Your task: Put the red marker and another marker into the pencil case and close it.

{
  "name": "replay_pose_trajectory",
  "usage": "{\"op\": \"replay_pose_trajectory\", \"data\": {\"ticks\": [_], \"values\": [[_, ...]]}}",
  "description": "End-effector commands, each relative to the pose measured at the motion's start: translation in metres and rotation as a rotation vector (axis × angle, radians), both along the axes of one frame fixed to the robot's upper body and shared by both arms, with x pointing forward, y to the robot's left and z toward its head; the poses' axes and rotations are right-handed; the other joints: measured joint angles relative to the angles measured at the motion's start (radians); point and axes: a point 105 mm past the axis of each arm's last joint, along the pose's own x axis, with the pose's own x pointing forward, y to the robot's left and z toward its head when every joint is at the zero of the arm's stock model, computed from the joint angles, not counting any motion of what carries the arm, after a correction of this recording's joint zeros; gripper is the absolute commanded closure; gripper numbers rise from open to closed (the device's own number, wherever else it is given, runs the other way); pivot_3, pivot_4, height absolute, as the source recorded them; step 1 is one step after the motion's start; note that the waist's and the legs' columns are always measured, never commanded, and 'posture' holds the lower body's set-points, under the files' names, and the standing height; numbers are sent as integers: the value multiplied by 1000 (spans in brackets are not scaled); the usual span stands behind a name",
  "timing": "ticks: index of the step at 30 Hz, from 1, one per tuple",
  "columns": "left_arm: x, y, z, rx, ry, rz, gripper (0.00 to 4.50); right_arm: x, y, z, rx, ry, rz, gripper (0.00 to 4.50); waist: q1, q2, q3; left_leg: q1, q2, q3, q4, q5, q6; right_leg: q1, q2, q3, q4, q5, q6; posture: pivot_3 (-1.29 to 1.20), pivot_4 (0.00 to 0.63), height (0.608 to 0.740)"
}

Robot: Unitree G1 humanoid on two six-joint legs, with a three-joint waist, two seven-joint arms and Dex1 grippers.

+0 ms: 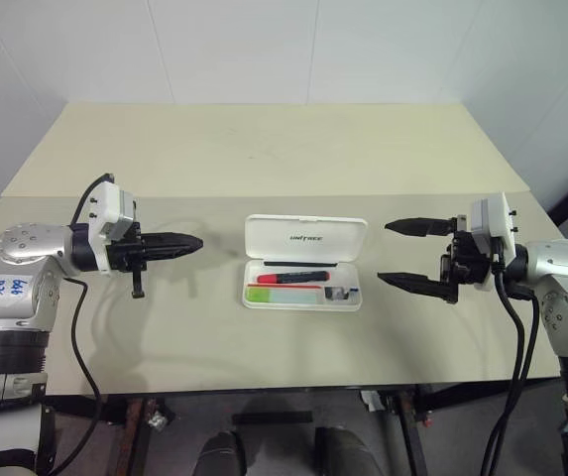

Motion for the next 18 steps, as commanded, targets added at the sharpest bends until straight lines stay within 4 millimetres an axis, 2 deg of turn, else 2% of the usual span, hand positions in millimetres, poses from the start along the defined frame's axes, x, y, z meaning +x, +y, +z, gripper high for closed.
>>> {"op": "replay_pose_trajectory", "data": {"ticks": [1, 6, 11, 14, 18], "values": [[12, 1, 8, 13, -57, 67, 4465, -2, 2, 14, 8, -69, -6, 0, 1, 0, 0, 0, 0, 0, 0, 0, 0, 0, 0, 0, 0, 0, 0, 0, 150, 740], [39, -5, -3, 41, -73, 176, 4465, -2, 4, 11, 11, -71, -13, 0, 3, 0, 0, 0, 0, 0, 1, 0, 0, 0, 0, 0, 1, 0, 0, 0, 150, 740], [73, -23, -11, 36, -92, 260, 4465, -1, 6, 10, 22, -74, -22, 0, 9, 0, 0, 0, 0, 0, 1, 0, 0, 0, 0, 0, 0, 1, 1, 0, 150, 740], [82, -40, -11, 20, -105, 234, 4465, -2, 9, 10, 28, -75, -22, 0, 18, 0, 0, 0, 0, 0, 1, 0, 0, 0, 0, 0, 0, 1, 2, 0, 150, 740], [86, -56, -10, 7, -125, 180, 4465, -3, 11, 9, 33, -77, -24, 0, 24, 0, 0, 0, 0, 0, 1, 1, -2, 0, 1, 0, -1, 1, 2, 0, 150, 740]]}}
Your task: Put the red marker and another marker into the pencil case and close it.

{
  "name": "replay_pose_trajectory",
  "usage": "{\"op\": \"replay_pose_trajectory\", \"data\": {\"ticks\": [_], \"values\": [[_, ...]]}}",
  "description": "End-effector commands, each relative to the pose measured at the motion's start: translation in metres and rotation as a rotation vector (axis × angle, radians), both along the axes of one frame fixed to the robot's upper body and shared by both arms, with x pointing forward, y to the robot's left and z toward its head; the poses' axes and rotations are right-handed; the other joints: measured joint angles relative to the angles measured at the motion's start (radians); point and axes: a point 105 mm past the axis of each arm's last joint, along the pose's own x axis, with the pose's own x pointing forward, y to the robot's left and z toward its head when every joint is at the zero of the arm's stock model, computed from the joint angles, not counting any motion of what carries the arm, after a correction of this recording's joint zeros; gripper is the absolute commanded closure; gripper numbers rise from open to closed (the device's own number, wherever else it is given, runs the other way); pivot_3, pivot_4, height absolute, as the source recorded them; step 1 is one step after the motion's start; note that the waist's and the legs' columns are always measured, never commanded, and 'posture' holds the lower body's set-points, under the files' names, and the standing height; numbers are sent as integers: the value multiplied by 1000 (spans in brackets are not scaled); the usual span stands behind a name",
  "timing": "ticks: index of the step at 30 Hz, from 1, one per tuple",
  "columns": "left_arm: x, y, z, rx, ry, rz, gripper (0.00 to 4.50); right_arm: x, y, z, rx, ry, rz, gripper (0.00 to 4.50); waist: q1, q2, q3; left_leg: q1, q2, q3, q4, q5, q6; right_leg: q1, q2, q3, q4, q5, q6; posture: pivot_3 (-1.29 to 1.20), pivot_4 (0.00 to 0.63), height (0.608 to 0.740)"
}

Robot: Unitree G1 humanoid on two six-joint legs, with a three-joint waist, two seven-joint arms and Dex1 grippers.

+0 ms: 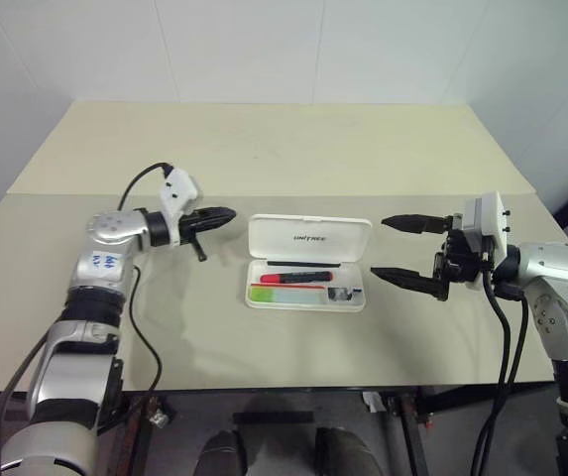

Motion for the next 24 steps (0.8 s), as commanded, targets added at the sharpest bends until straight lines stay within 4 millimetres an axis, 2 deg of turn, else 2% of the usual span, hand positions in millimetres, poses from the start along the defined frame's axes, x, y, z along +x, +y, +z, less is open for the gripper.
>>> {"op": "replay_pose_trajectory", "data": {"ticks": [1, 6, 12, 17, 24], "values": [[0, -9, 13, -6, -67, -51, 4465, -5, 3, 10, 0, -58, 6, 0, 0, 0, 0, 0, 0, 0, 0, 0, 0, 0, 0, 0, 0, 0, 0, 0, 150, 740], [-9, -17, 15, -54, -73, -142, 4465, -6, 2, 9, 8, -58, -6, 0, 3, 0, 0, -1, 0, 0, 0, 0, -1, 0, 0, 0, -1, 0, 0, 0, 150, 740], [-29, -27, 13, -38, -86, -287, 4465, -6, 2, 7, 15, -57, -11, 0, 3, 0, 0, 0, 0, 0, 0, 0, 0, 0, 0, 0, 0, 0, 0, 0, 150, 740], [-46, -35, -5, 81, -67, -398, 4465, -5, 2, 6, 22, -60, -16, 0, 2, 0, 0, 0, 0, 0, 0, 0, -1, 0, 0, 0, 0, 0, 0, 0, 150, 740], [-50, -47, -40, 252, -13, -404, 4465, -5, 2, 4, 33, -63, -28, 0, 2, 0, 0, 0, 0, 0, 1, 0, 1, 1, 0, 0, 0, 0, 0, 0, 150, 740]]}}
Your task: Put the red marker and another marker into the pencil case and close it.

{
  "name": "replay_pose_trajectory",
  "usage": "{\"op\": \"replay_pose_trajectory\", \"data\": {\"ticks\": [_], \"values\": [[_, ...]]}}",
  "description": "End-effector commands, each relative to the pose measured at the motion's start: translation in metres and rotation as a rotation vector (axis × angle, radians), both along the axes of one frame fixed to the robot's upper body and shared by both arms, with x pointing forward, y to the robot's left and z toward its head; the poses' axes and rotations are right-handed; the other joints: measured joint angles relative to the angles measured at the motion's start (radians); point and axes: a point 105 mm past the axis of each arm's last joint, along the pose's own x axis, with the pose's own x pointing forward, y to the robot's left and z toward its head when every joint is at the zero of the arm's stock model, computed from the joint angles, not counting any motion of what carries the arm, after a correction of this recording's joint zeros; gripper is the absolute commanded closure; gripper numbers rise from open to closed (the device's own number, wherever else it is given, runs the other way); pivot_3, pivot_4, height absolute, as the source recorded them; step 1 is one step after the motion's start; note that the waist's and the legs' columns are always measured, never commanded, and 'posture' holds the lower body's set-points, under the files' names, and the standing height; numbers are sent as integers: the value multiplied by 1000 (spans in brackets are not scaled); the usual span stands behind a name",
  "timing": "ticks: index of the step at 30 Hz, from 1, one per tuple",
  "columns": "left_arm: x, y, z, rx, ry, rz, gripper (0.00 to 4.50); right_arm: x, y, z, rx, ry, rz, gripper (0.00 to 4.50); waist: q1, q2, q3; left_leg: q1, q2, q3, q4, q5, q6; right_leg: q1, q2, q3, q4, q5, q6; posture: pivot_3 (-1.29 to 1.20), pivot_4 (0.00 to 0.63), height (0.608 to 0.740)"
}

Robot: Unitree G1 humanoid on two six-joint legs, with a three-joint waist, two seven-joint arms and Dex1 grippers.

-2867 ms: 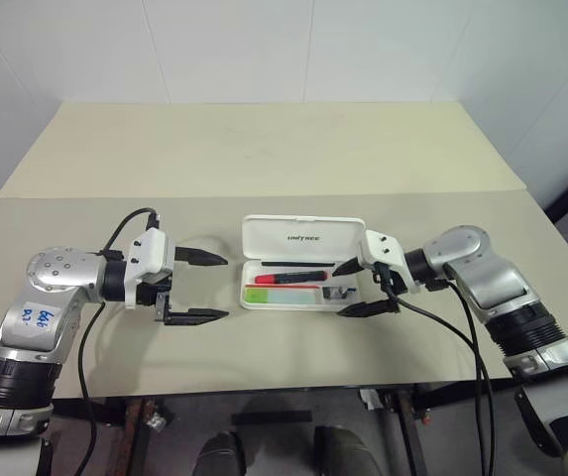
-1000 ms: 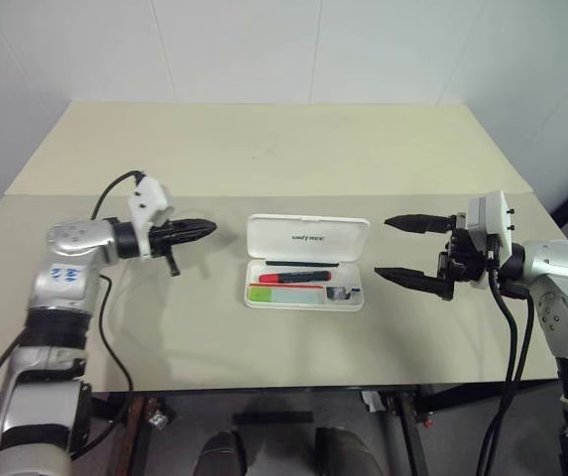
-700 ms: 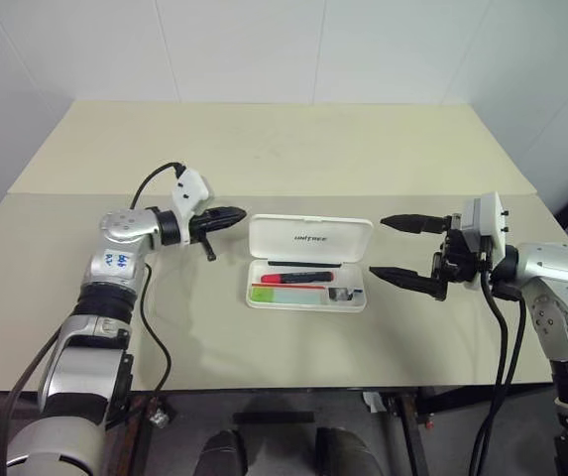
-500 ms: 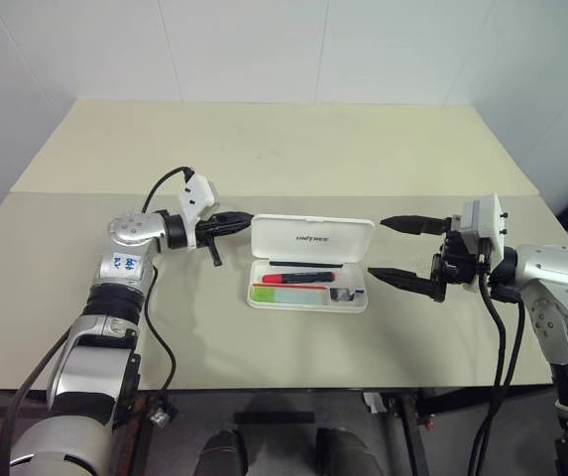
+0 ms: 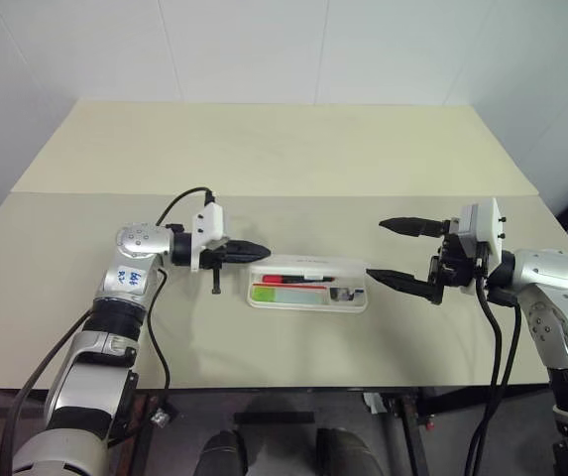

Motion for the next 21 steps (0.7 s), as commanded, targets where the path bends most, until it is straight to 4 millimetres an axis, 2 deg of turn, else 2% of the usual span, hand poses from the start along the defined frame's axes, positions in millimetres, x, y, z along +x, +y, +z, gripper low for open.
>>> {"op": "replay_pose_trajectory", "data": {"ticks": [1, 12, 21], "values": [[-5, -8, -8, 64, -27, -18, 4465, -3, -1, 8, 13, -50, -9, 0, 0, 0, 0, 0, 0, 0, 0, 0, 0, 0, 0, 0, 0, 0, 0, 0, 150, 740], [-25, -34, -36, 114, 79, -40, 4465, -6, 1, 0, 41, -44, -37, 0, 0, 0, 0, 1, 0, -1, 0, 0, 1, 1, 0, 0, 1, 0, 0, 0, 150, 740], [-26, -33, -44, 166, 136, -12, 4465, -8, 5, -1, 69, -40, -48, 0, -1, 0, 0, 2, 0, -2, 1, 0, 1, 2, 0, 0, 1, 0, 0, 0, 150, 740]]}}
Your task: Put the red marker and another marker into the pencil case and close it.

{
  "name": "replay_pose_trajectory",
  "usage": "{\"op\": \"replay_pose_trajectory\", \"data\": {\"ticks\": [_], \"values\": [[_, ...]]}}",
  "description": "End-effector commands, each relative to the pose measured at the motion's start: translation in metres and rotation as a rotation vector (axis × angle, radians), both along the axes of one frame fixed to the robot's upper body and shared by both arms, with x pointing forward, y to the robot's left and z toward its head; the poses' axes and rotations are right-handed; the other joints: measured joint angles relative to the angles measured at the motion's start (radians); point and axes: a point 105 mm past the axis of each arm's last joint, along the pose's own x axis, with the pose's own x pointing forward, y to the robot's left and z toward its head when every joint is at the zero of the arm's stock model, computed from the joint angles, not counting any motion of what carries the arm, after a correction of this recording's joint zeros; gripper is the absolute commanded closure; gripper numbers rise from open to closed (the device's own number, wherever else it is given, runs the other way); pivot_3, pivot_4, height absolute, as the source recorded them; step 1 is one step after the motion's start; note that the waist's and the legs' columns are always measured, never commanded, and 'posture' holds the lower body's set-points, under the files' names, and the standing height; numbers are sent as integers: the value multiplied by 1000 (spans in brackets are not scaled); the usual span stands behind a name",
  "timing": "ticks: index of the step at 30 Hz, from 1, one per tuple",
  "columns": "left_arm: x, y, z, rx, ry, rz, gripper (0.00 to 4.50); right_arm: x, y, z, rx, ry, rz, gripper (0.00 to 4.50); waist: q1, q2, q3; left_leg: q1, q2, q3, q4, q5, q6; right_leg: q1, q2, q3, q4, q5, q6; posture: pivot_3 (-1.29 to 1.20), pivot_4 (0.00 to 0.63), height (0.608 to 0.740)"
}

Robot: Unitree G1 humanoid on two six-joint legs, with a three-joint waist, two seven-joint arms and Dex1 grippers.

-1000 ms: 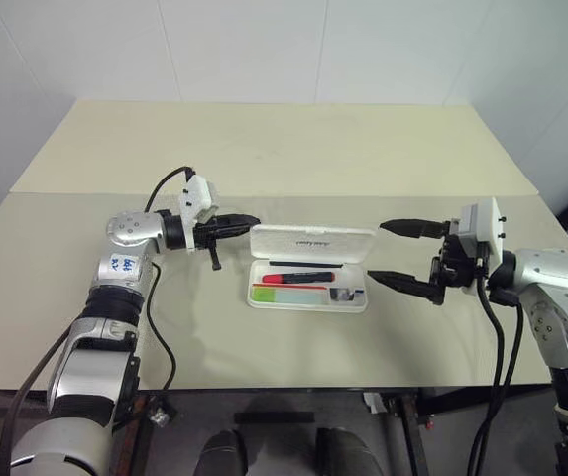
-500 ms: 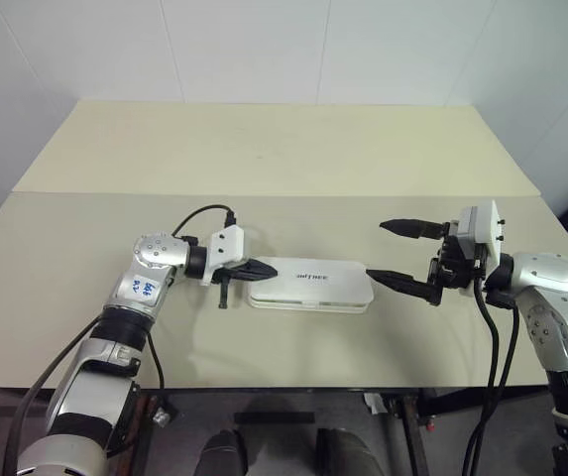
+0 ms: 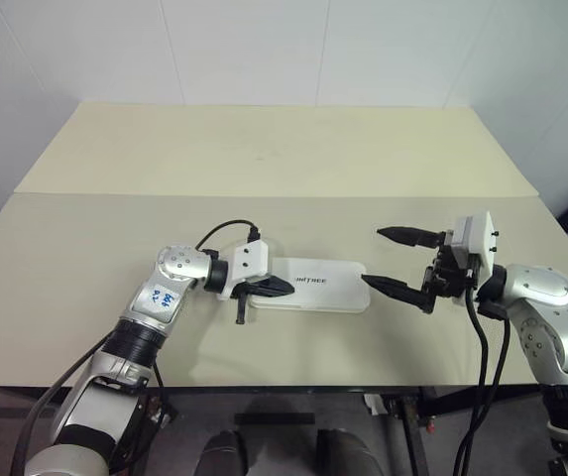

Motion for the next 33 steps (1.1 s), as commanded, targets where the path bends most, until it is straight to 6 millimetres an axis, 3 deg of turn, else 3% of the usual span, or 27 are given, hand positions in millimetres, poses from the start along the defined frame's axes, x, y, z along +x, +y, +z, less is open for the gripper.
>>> {"op": "replay_pose_trajectory", "data": {"ticks": [1, 4, 8, 13, 16, 20, 27, 33], "values": [[-2, 3, -13, 49, 40, 14, 4465, -5, 3, 13, 21, -64, 7, 0, 0, 0, 0, 0, 0, 0, 0, 0, 0, 0, 0, 0, 0, 0, 0, 0, 150, 740], [-3, 4, 7, -59, 37, 11, 4465, -6, 5, 12, 26, -63, 10, 0, 0, 0, 0, 0, 0, 0, 0, 0, 0, 0, 0, 0, 0, 0, 0, 0, 150, 740], [-15, 12, 59, -296, -73, -58, 4465, -3, 4, 14, 43, -46, 7, 0, -4, 0, 0, -1, 0, 0, -1, 0, 0, -1, 0, 0, 0, 0, 0, 0, 150, 740], [-22, 43, 67, -309, -88, 0, 4465, 1, 0, 13, 20, -44, 5, 0, -5, 0, 0, 0, 0, 0, -2, 0, 0, -1, 0, 0, 0, 0, 0, 0, 150, 740], [-24, 65, 75, -347, -100, 76, 3900, 3, -4, 13, 17, -45, -1, 0, -3, 0, 0, -1, 0, 0, -1, 0, 0, -1, 0, 0, 0, 0, 0, 0, 150, 740], [-24, 105, 84, -381, -179, 238, 2577, 7, -11, 13, 7, -57, -27, 0, -3, 0, 0, -1, 0, -1, -1, 0, 0, -1, 0, 0, 0, 0, 0, 0, 150, 740], [-33, 123, 85, -402, -199, 334, 150, 13, -26, 13, -12, -62, -66, 0, -1, 0, 0, -1, 0, 0, -2, 0, 0, -1, -1, 0, -1, 0, 0, 0, 150, 740], [-29, 129, 86, -430, -216, 386, 19, 17, -31, 14, -40, -71, -77, 0, -4, 0, 0, 0, 0, 0, -2, 0, 0, -1, 0, 0, 0, 0, 0, 0, 150, 740]]}}
